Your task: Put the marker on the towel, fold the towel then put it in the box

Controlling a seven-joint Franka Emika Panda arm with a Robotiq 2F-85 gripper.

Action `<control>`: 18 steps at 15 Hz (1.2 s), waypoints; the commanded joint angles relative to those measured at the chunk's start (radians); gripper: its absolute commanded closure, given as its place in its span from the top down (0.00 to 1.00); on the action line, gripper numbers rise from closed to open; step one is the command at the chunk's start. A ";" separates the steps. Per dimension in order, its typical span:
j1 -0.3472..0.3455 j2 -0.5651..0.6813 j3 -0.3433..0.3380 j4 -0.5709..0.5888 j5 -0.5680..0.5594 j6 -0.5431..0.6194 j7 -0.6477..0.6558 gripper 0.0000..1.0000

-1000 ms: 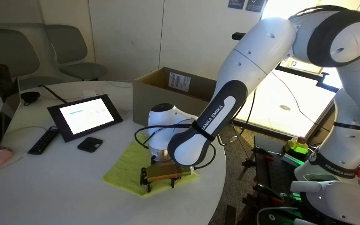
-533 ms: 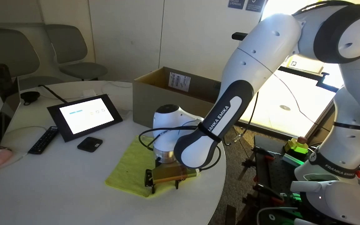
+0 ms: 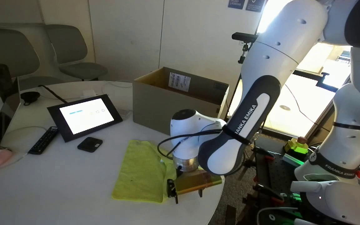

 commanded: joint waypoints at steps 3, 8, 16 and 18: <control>0.008 -0.129 0.062 -0.166 0.096 -0.021 0.048 1.00; 0.024 -0.139 0.025 -0.124 0.073 -0.065 0.119 1.00; 0.038 -0.042 -0.134 0.142 -0.079 -0.147 0.344 1.00; 0.031 0.007 -0.147 0.225 -0.105 -0.202 0.394 1.00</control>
